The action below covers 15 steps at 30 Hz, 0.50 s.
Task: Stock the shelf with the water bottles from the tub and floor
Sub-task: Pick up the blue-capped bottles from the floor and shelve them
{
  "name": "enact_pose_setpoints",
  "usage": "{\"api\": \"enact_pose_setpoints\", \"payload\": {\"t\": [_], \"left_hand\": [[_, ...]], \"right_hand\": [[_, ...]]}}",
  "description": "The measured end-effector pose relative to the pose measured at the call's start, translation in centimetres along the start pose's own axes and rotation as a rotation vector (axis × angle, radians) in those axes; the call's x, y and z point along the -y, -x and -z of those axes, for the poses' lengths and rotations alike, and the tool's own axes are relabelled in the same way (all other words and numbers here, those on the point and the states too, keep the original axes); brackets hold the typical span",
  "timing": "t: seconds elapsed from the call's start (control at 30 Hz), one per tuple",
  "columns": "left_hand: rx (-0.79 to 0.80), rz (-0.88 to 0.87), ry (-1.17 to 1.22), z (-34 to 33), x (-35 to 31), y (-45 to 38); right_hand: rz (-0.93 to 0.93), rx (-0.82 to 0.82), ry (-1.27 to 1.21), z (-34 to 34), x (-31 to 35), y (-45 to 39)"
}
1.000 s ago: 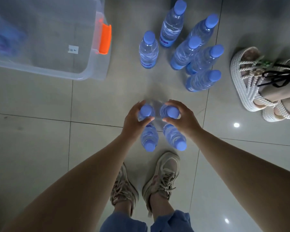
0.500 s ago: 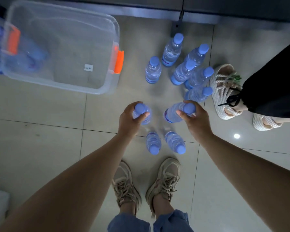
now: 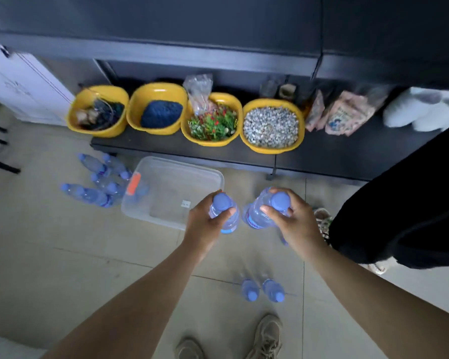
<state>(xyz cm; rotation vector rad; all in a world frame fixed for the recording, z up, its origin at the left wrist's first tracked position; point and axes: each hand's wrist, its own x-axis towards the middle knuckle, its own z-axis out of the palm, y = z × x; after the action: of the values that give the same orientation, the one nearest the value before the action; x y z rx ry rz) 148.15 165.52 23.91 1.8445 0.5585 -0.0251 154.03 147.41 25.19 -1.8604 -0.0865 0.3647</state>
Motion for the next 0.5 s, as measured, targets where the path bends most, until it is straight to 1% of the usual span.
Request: {"api": "enact_pose_setpoints", "payload": {"t": [0.1, 0.23, 0.33, 0.5], "left_hand": [[-0.023, -0.070, -0.041, 4.3, -6.5, -0.2], [-0.024, -0.188, -0.070, 10.3, -14.9, -0.2], [-0.040, -0.276, -0.100, 14.8, -21.6, 0.8], [-0.106, -0.299, -0.117, 21.8, -32.4, 2.2]], "right_hand": [[0.067, 0.009, 0.025, 0.8, 7.7, -0.5], [0.208, 0.031, 0.139, 1.8, 18.5, -0.3], [0.311, 0.000, 0.233, 2.4, 26.6, 0.3], [0.418, -0.058, 0.292, 3.3, 40.0, 1.6]]}}
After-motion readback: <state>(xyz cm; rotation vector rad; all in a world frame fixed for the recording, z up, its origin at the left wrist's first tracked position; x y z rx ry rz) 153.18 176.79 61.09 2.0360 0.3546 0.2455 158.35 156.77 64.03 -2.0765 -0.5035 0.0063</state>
